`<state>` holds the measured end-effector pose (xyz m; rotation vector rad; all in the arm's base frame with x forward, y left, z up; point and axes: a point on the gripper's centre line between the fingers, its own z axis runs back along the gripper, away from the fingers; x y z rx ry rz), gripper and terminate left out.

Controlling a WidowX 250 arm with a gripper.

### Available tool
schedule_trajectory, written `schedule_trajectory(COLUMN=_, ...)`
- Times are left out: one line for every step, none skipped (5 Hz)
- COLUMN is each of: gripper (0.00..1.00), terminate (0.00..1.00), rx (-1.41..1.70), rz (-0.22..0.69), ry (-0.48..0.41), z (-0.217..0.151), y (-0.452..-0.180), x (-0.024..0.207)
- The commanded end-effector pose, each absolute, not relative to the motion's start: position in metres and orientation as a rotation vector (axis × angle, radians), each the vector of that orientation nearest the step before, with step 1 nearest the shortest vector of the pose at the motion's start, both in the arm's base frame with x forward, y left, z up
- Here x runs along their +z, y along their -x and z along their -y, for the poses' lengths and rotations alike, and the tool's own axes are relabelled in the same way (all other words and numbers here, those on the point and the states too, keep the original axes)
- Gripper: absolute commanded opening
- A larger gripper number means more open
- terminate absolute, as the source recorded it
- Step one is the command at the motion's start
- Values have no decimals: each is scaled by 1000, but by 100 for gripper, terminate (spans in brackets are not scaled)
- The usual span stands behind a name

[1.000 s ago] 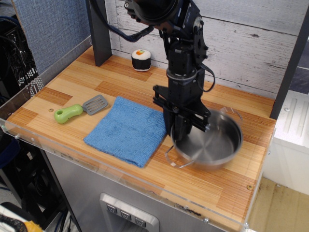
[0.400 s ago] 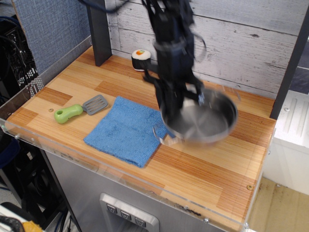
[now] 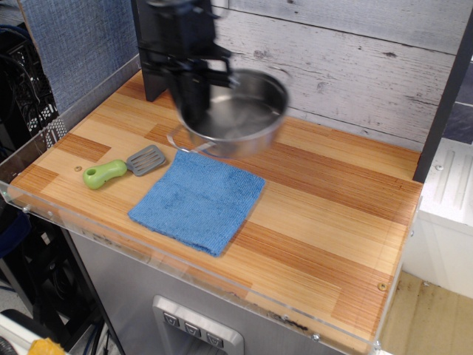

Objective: Pick the vessel from the left corner and place it on the middle of the blue cloth

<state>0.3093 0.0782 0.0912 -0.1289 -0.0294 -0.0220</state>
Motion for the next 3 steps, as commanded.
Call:
schedule_trajectory(gripper=0, terminate=0, rx=9, rz=31, ry=0, z=-94, y=-287, x=81)
schedule_trajectory(gripper=0, terminate=0, rx=-26, rz=2, ry=-26, z=-79, y=-280, x=66)
schedule_trajectory(gripper=0, terminate=0, rx=-25, rz=-17, ry=-41, z=-79, y=-277, x=57)
